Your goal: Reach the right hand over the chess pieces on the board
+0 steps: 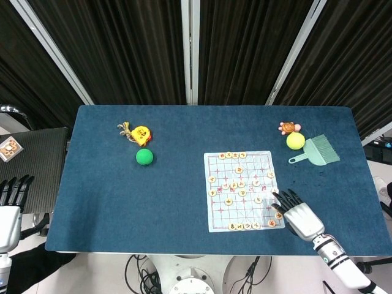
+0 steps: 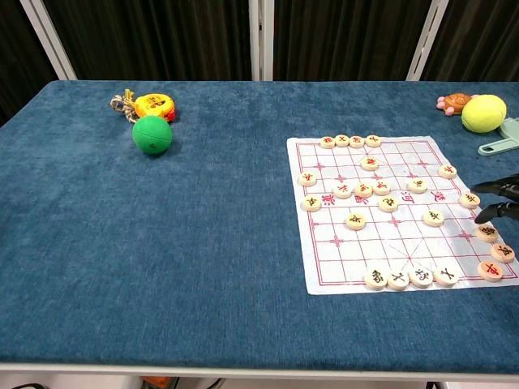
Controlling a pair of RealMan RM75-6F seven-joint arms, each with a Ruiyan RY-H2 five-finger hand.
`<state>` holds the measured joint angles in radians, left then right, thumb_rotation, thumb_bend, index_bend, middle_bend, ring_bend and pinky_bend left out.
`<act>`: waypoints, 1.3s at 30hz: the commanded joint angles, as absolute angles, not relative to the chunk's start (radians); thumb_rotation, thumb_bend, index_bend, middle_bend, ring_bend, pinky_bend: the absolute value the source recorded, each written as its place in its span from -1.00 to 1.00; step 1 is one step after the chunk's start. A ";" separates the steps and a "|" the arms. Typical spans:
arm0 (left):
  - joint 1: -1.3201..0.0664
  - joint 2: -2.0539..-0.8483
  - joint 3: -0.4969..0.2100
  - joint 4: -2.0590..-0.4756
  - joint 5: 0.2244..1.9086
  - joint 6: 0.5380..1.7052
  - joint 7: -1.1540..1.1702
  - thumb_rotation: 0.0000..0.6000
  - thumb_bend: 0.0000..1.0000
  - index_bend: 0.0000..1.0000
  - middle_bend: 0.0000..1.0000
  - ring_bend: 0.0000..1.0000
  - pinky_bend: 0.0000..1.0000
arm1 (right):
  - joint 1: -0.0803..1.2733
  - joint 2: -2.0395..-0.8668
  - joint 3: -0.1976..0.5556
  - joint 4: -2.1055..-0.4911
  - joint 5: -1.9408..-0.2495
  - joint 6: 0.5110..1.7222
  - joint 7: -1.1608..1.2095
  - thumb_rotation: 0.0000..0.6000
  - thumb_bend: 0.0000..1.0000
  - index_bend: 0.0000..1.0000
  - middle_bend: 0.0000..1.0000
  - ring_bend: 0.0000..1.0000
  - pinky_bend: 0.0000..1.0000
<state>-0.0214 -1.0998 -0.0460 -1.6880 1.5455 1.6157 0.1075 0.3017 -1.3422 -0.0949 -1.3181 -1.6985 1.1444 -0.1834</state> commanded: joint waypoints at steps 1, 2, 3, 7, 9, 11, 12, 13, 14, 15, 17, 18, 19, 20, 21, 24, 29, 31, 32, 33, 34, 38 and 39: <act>-0.022 -1.100 -0.046 -1.686 1.544 1.614 0.106 1.00 -0.75 -0.86 -0.88 -1.00 -1.00 | 0.305 -1.359 -0.099 -1.298 -1.705 1.152 -0.170 1.00 -0.43 -0.51 -1.00 -1.00 -1.00; -0.022 -1.100 -0.047 -1.685 1.544 1.613 0.105 1.00 -0.75 -0.86 -0.88 -1.00 -1.00 | 0.306 -1.364 -0.099 -1.290 -1.706 1.154 -0.165 1.00 -0.43 -0.49 -1.00 -1.00 -1.00; -0.022 -1.100 -0.047 -1.684 1.543 1.613 0.104 1.00 -0.75 -0.86 -0.88 -1.00 -1.00 | 0.307 -1.368 -0.100 -1.285 -1.706 1.155 -0.162 1.00 -0.43 -0.47 -1.00 -1.00 -1.00; -0.021 -1.101 -0.047 -1.680 1.542 1.611 0.101 1.00 -0.75 -0.86 -0.88 -1.00 -1.00 | 0.312 -1.384 -0.100 -1.268 -1.708 1.162 -0.145 1.00 -0.43 -0.38 -1.00 -1.00 -1.00; -0.020 -1.102 -0.047 -1.678 1.542 1.612 0.099 1.00 -0.75 -0.86 -0.88 -1.00 -1.00 | 0.314 -1.390 -0.100 -1.260 -1.709 1.166 -0.141 1.00 -0.43 -0.35 -1.00 -1.00 -1.00; -0.019 -1.102 -0.047 -1.678 1.542 1.613 0.097 1.00 -0.75 -0.86 -0.88 -1.00 -1.00 | 0.315 -1.393 -0.101 -1.256 -1.710 1.169 -0.138 1.00 -0.43 -0.33 -1.00 -1.00 -1.00; -0.018 -1.101 -0.047 -1.677 1.542 1.614 0.097 1.00 -0.75 -0.86 -0.88 -1.00 -1.00 | 0.315 -1.393 -0.101 -1.254 -1.709 1.172 -0.138 1.00 -0.43 -0.31 -1.00 -1.00 -1.00; -0.018 -1.101 -0.047 -1.677 1.542 1.614 0.095 1.00 -0.75 -0.86 -0.88 -1.00 -1.00 | 0.315 -1.395 -0.101 -1.252 -1.708 1.174 -0.139 1.00 -0.43 -0.30 -1.00 -1.00 -1.00; -0.018 -1.101 -0.047 -1.676 1.542 1.614 0.094 1.00 -0.75 -0.86 -0.88 -1.00 -1.00 | 0.315 -1.395 -0.101 -1.250 -1.706 1.174 -0.139 1.00 -0.43 -0.28 -1.00 -1.00 -1.00; -0.018 -1.102 -0.047 -1.675 1.542 1.613 0.094 1.00 -0.75 -0.86 -0.88 -1.00 -1.00 | 0.315 -1.395 -0.101 -1.250 -1.704 1.174 -0.138 1.00 -0.43 -0.27 -1.00 -1.00 -1.00; -0.018 -1.102 -0.047 -1.674 1.542 1.611 0.092 1.00 -0.75 -0.86 -0.88 -1.00 -1.00 | 0.316 -1.395 -0.102 -1.251 -1.702 1.172 -0.138 1.00 -0.43 -0.25 -1.00 -1.00 -1.00; -0.018 -1.102 -0.047 -1.673 1.541 1.611 0.092 1.00 -0.75 -0.86 -0.88 -1.00 -1.00 | 0.317 -1.395 -0.103 -1.250 -1.701 1.171 -0.139 1.00 -0.43 -0.24 -1.00 -1.00 -1.00; -0.018 -1.103 -0.047 -1.673 1.541 1.610 0.091 1.00 -0.75 -0.86 -0.88 -1.00 -1.00 | 0.318 -1.395 -0.104 -1.250 -1.700 1.169 -0.141 1.00 -0.43 -0.24 -1.00 -1.00 -1.00; -0.018 -1.103 -0.048 -1.672 1.541 1.611 0.091 1.00 -0.75 -0.86 -0.88 -1.00 -1.00 | 0.318 -1.396 -0.105 -1.250 -1.698 1.167 -0.144 1.00 -0.43 -0.23 -1.00 -1.00 -1.00; -0.018 -1.103 -0.048 -1.672 1.541 1.611 0.090 1.00 -0.75 -0.86 -0.88 -1.00 -1.00 | 0.318 -1.396 -0.105 -1.250 -1.696 1.166 -0.146 1.00 -0.43 -0.23 -1.00 -1.00 -1.00; -0.017 -1.103 -0.048 -1.670 1.540 1.612 0.088 1.00 -0.75 -0.86 -0.88 -1.00 -1.00 | 0.318 -1.398 -0.105 -1.250 -1.691 1.167 -0.149 1.00 -0.43 -0.22 -1.00 -1.00 -1.00; -0.017 -1.104 -0.048 -1.667 1.540 1.610 0.087 1.00 -0.75 -0.86 -0.88 -1.00 -1.00 | 0.322 -1.403 -0.106 -1.244 -1.687 1.162 -0.153 1.00 -0.43 -0.17 -1.00 -1.00 -1.00; -0.017 -1.105 -0.048 -1.665 1.538 1.609 0.086 1.00 -0.75 -0.86 -0.88 -1.00 -1.00 | 0.323 -1.407 -0.107 -1.241 -1.686 1.160 -0.154 1.00 -0.43 -0.15 -1.00 -1.00 -1.00; -0.017 -1.105 -0.049 -1.665 1.538 1.609 0.086 1.00 -0.75 -0.86 -0.88 -1.00 -1.00 | 0.323 -1.409 -0.107 -1.239 -1.685 1.161 -0.154 1.00 -0.43 -0.14 -1.00 -1.00 -1.00; -0.016 -1.105 -0.049 -1.664 1.538 1.609 0.085 1.00 -0.75 -0.86 -0.88 -1.00 -1.00 | 0.324 -1.410 -0.107 -1.237 -1.684 1.161 -0.154 1.00 -0.43 -0.14 -1.00 -1.00 -1.00; -0.016 -1.105 -0.049 -1.663 1.538 1.609 0.084 1.00 -0.75 -0.86 -0.88 -1.00 -1.00 | 0.324 -1.411 -0.107 -1.236 -1.684 1.161 -0.154 1.00 -0.43 -0.12 -1.00 -1.00 -1.00; -0.017 -1.105 -0.049 -1.661 1.538 1.608 0.081 1.00 -0.75 -0.86 -0.88 -1.00 -1.00 | 0.324 -1.416 -0.107 -1.231 -1.684 1.168 -0.156 1.00 -0.42 -0.01 -1.00 -1.00 -1.00; -0.017 -1.105 -0.049 -1.660 1.538 1.608 0.081 1.00 -0.75 -0.86 -0.88 -1.00 -1.00 | 0.323 -1.417 -0.106 -1.230 -1.683 1.170 -0.157 1.00 -0.42 0.01 -1.00 -1.00 -1.00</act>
